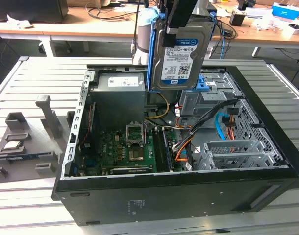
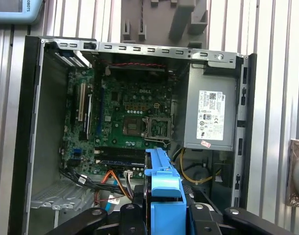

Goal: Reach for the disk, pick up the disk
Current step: 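Pick up the disk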

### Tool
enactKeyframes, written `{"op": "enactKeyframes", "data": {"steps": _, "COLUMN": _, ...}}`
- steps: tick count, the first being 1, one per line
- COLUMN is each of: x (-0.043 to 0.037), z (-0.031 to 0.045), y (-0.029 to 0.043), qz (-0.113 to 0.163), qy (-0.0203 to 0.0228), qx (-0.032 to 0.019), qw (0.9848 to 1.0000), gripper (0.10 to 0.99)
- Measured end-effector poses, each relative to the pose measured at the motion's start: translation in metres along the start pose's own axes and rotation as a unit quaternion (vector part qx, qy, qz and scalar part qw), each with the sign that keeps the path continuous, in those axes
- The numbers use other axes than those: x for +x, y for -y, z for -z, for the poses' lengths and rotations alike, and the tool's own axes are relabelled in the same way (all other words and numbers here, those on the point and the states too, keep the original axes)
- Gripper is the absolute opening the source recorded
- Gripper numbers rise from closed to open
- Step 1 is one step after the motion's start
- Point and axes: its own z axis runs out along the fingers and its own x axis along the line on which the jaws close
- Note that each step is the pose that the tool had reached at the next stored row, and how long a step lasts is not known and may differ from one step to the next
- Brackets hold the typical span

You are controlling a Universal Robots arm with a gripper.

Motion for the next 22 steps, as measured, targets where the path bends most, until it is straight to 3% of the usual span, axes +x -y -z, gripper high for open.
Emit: {"op": "enactKeyframes", "data": {"steps": 22, "x": 0.0281, "z": -0.0005, "y": -0.0022, "qz": 0.0, "qy": -0.0001, "qx": 0.0, "qw": 1.0, "gripper": 0.369}}
